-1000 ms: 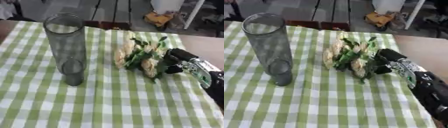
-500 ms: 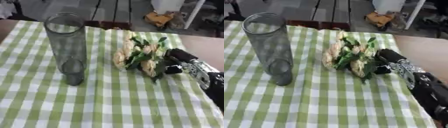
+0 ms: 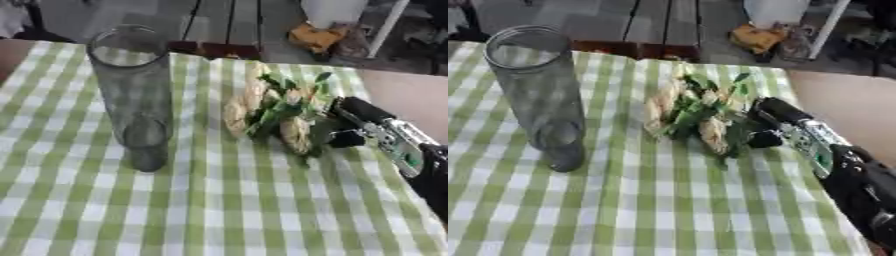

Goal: Arrange flowers into the vase.

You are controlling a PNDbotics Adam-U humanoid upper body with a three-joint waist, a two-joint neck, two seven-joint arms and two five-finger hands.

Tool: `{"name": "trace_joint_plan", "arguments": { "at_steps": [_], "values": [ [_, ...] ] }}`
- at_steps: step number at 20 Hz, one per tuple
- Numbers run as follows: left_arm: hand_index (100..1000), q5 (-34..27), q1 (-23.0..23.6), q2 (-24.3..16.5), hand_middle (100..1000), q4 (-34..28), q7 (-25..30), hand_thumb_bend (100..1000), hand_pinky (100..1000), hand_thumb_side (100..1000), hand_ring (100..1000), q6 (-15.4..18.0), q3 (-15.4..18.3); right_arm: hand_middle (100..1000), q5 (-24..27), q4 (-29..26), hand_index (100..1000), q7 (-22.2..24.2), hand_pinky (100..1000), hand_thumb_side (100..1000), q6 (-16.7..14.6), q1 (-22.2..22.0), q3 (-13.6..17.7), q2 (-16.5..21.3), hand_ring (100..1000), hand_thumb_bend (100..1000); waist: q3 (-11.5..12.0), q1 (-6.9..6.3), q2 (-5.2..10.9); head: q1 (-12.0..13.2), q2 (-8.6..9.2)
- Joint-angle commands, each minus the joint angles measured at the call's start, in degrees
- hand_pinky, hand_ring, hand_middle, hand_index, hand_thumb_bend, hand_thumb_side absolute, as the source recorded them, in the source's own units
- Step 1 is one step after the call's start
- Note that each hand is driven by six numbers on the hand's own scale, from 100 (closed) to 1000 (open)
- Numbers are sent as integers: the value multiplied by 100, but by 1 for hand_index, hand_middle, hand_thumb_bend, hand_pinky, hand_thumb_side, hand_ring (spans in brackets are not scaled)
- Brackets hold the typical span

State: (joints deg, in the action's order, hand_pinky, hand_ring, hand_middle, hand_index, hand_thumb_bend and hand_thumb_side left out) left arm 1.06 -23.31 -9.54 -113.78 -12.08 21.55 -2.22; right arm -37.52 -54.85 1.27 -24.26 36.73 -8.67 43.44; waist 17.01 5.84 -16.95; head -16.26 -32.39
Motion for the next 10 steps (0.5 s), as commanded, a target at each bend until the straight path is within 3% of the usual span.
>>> {"name": "trace_joint_plan", "arguments": {
  "at_steps": [1, 10],
  "values": [
    [915, 9, -66, -21, 915, -81, 25, 100, 589, 861, 881, -2, 4, 100, 167, -222, 100, -43, 100, 619, -10, 67, 129, 353, 100, 195, -12, -31, 122, -6, 55],
    [914, 13, -59, -25, 915, -81, 22, 100, 589, 859, 881, -12, 9, 100, 291, -456, 100, -670, 100, 657, 25, 139, 319, 385, 100, 100, -29, -42, 141, 2, 53]
  ]
}}
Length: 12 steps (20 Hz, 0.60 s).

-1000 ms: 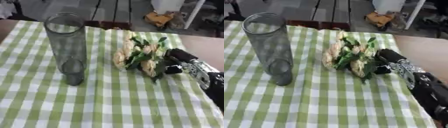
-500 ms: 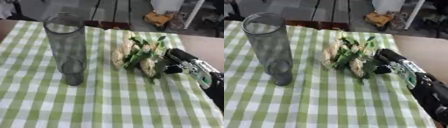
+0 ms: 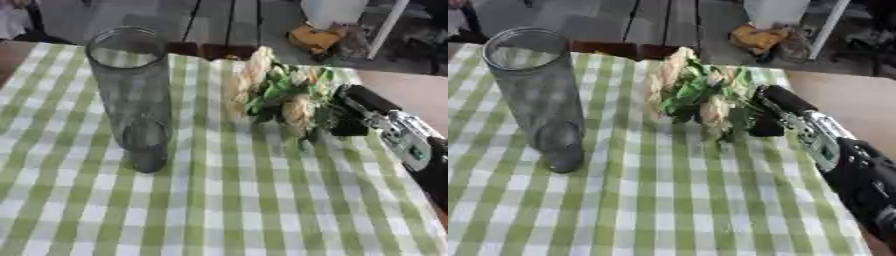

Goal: Arrange flowers into the vase.

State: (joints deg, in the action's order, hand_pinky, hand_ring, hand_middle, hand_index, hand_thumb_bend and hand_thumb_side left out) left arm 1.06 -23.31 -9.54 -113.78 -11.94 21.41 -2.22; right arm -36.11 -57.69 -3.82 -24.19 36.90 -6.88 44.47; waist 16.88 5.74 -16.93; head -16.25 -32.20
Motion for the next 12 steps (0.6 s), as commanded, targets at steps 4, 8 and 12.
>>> {"name": "trace_joint_plan", "arguments": {
  "at_steps": [4, 8, 12],
  "values": [
    [914, 18, -54, -24, 916, -81, 7, 100, 588, 859, 881, -12, 9, 100, 581, -353, 100, -237, 100, 640, 105, 148, 240, 275, 100, 100, -22, -31, 142, 13, 31],
    [915, 24, -57, -27, 916, -81, 10, 100, 588, 858, 881, -20, 10, 100, 1287, -664, 100, -132, 100, 616, 267, 191, 308, 248, 100, 117, -22, -40, 148, 19, 16],
    [915, 22, -61, -29, 916, -81, 11, 100, 589, 857, 881, -22, 9, 100, 2228, -1135, 100, 84, 100, 590, 566, 315, 355, 206, 100, 156, -24, -44, 162, 8, 3]
  ]
}}
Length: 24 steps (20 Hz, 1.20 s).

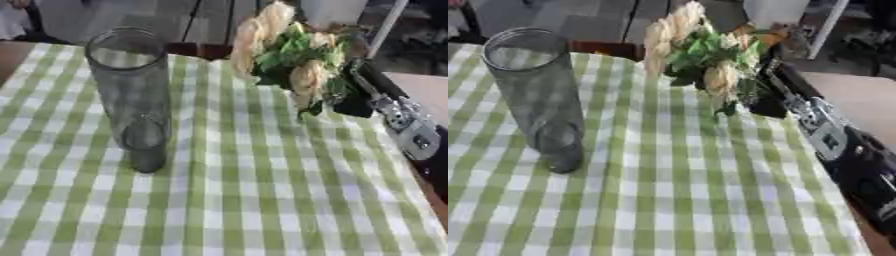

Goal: Arrange flowers into the vase.

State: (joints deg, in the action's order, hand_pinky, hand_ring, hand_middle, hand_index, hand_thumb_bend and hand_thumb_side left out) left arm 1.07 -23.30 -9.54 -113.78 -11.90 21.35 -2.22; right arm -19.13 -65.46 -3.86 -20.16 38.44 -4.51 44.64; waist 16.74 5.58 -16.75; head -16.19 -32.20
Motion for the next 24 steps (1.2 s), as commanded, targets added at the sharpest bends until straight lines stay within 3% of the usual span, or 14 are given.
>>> {"name": "trace_joint_plan", "arguments": {
  "at_steps": [1, 8, 16, 24],
  "values": [
    [915, 20, -63, -29, 916, -81, 8, 100, 589, 856, 881, -15, 7, 100, 775, -488, 100, 130, 100, 582, 248, 211, 131, 169, 100, 165, -11, -27, 150, -3, -2],
    [915, 22, -55, -32, 915, -81, 11, 100, 590, 856, 881, -25, 1, 100, 2175, -1164, 100, 253, 100, 556, 893, 605, 137, 20, 100, 157, -1, -8, 203, -21, -63],
    [915, 11, -33, -30, 915, -81, 24, 100, 591, 858, 881, -41, -10, 100, 3418, -1418, 100, 208, 100, 481, 1806, 1137, 89, -389, 100, 114, 26, 48, 275, -25, -95],
    [916, -1, -6, -25, 915, -81, 32, 100, 593, 859, 880, -53, -16, 100, 4069, -1537, 100, -266, 100, 444, 2049, 1661, 197, -965, 100, 100, 71, 98, 355, -33, -119]
  ]
}}
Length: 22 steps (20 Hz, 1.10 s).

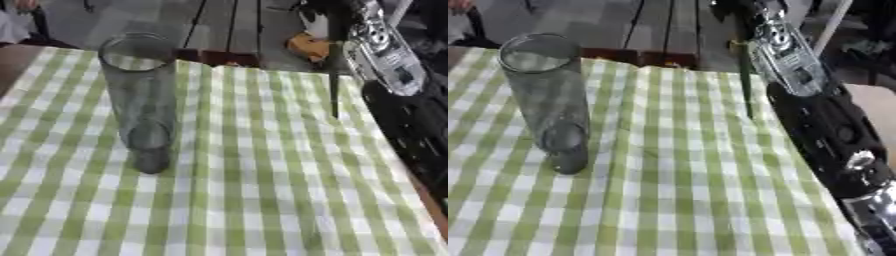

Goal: Arrange flowers into the vase.

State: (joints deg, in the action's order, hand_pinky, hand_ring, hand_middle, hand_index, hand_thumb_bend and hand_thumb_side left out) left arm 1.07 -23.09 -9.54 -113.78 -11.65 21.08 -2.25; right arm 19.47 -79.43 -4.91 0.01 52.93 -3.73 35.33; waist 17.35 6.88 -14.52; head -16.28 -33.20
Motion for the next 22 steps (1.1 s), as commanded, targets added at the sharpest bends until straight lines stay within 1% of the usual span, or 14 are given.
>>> {"name": "trace_joint_plan", "arguments": {
  "at_steps": [1, 4, 11, 15, 19, 22],
  "values": [
    [916, -3, -24, -24, 915, -81, 7, 100, 593, 859, 880, -27, -14, 100, 284, -144, 100, -233, 100, 439, 46, 268, 136, -101, 100, 100, 13, -27, 140, -27, -19],
    [915, -7, -17, -22, 915, -81, 14, 100, 593, 859, 880, -32, -20, 100, 475, -168, 100, -408, 100, 433, 86, 436, 183, -282, 100, 100, 32, -13, 163, -22, -16],
    [915, -17, 2, -24, 915, -81, 21, 100, 593, 860, 880, -43, -28, 100, 740, -216, 100, -672, 100, 417, 131, 727, 254, -543, 100, 100, 56, 4, 191, 36, -39],
    [916, -24, 14, -26, 915, -81, 31, 100, 592, 858, 879, -49, -38, 100, 937, -276, 100, -889, 100, 400, 178, 939, 338, -803, 100, 100, 71, -4, 208, 23, -55],
    [916, -33, 31, -28, 914, -81, 44, 100, 591, 857, 879, -62, -51, 100, 1048, -320, 100, -1146, 100, 388, 229, 1139, 404, -1054, 100, 100, 101, -4, 231, 7, -74],
    [916, -43, 33, -29, 914, -81, 61, 100, 591, 857, 879, -67, -64, 100, 1079, -349, 100, -1288, 100, 394, 184, 1294, 433, -1218, 100, 100, 128, 1, 245, -16, -69]
  ]
}}
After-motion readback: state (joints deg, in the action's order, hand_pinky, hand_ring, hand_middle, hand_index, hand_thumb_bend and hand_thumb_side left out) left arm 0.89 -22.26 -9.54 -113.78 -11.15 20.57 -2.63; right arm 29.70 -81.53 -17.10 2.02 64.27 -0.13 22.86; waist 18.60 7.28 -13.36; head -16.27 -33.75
